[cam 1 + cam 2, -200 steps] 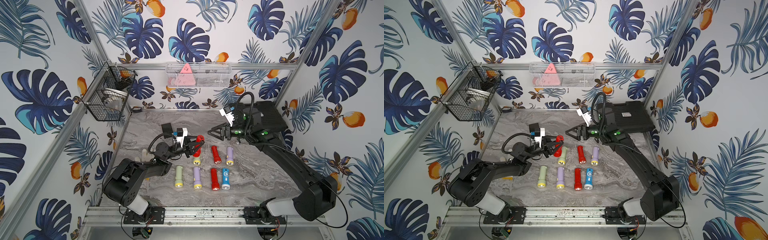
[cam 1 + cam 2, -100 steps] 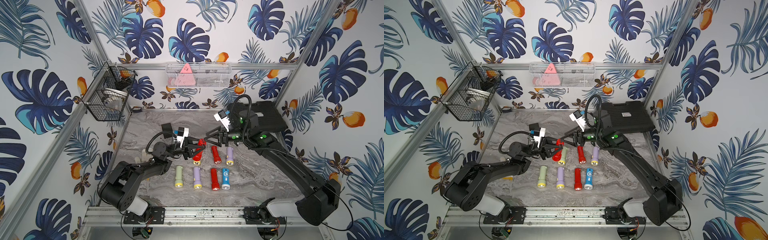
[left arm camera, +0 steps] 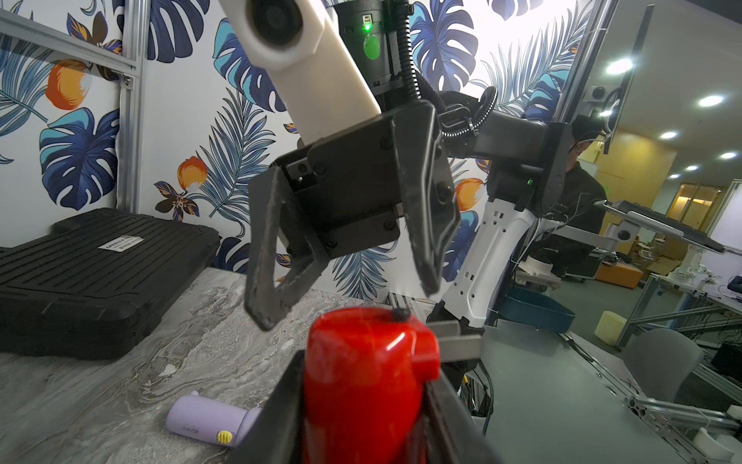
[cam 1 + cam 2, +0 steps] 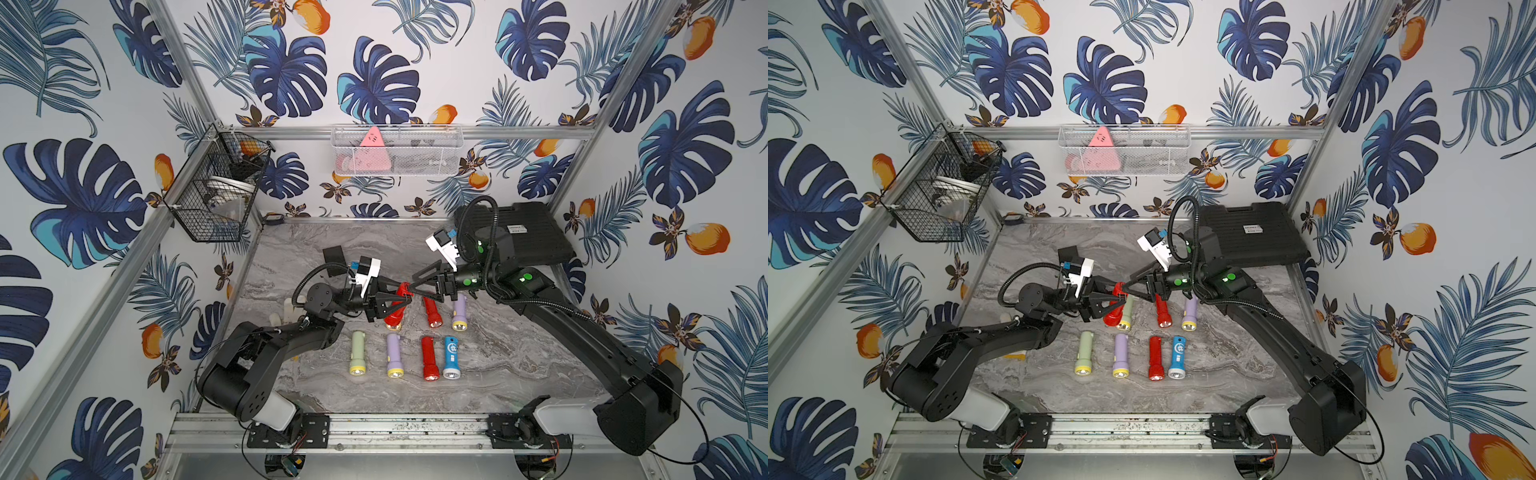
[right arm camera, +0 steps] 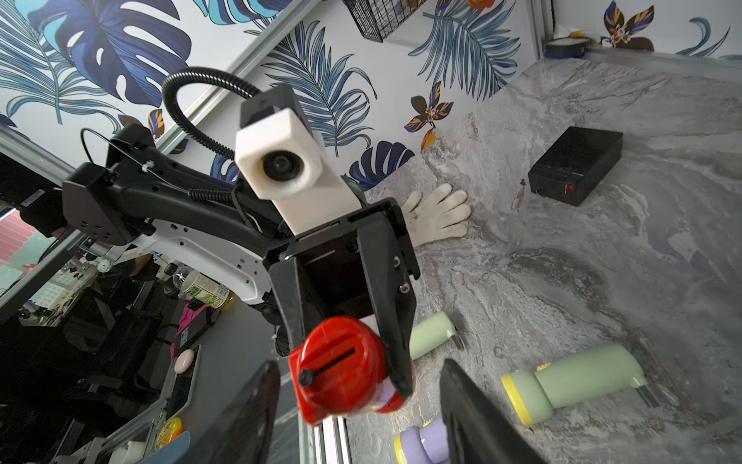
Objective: Close the plug at the bottom of the flashlight
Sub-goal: Close the plug of the flashlight.
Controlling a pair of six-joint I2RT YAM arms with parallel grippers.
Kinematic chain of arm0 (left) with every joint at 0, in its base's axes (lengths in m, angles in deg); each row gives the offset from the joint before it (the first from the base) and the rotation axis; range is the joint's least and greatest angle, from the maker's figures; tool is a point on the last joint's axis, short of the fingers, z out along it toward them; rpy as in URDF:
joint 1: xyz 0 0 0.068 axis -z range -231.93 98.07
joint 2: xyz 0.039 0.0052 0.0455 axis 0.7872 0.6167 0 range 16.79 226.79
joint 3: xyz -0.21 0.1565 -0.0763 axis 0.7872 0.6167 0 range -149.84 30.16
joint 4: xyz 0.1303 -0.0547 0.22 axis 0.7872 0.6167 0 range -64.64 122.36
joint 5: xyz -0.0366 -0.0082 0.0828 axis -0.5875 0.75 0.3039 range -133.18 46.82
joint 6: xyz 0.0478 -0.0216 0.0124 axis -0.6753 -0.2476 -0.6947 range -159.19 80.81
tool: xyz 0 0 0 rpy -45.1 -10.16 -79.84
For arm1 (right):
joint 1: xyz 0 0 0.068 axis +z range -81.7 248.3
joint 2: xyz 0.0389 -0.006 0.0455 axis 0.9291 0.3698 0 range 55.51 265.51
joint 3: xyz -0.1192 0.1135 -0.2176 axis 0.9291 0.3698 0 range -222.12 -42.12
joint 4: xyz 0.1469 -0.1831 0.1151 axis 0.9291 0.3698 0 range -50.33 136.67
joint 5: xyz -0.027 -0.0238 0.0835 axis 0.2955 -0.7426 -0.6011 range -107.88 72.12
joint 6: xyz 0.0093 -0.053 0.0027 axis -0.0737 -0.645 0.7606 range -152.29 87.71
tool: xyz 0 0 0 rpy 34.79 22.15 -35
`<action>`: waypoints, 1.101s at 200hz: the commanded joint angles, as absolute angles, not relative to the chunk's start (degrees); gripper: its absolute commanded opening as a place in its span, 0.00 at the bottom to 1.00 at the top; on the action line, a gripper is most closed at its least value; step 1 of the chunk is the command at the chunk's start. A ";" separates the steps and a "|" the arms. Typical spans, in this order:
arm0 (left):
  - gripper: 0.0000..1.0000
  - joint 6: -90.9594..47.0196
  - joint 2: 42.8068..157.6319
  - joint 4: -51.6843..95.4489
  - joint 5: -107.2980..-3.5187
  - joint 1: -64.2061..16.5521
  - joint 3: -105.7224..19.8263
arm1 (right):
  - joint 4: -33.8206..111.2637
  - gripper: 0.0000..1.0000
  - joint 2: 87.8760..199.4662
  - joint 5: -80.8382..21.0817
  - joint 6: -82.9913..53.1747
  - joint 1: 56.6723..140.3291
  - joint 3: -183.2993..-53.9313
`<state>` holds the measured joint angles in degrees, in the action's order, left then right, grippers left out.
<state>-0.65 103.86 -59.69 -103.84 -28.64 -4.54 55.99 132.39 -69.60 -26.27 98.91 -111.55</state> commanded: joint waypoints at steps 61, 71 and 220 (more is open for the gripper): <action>0.00 -1.34 104.89 -63.14 -106.32 -28.68 -6.75 | 51.48 0.60 134.03 -71.45 -26.23 98.96 -110.90; 0.00 -1.48 104.73 -63.15 -106.36 -28.64 -6.58 | 51.31 0.57 134.17 -71.66 -26.22 98.96 -111.07; 0.00 -0.08 104.24 -63.14 -106.22 -28.65 -7.02 | 53.09 0.56 134.15 -72.20 -27.38 98.77 -110.83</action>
<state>-1.37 104.82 -59.74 -106.42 -28.66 -6.38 53.08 134.01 -71.99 -26.07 98.71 -111.55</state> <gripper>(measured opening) 0.394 0.567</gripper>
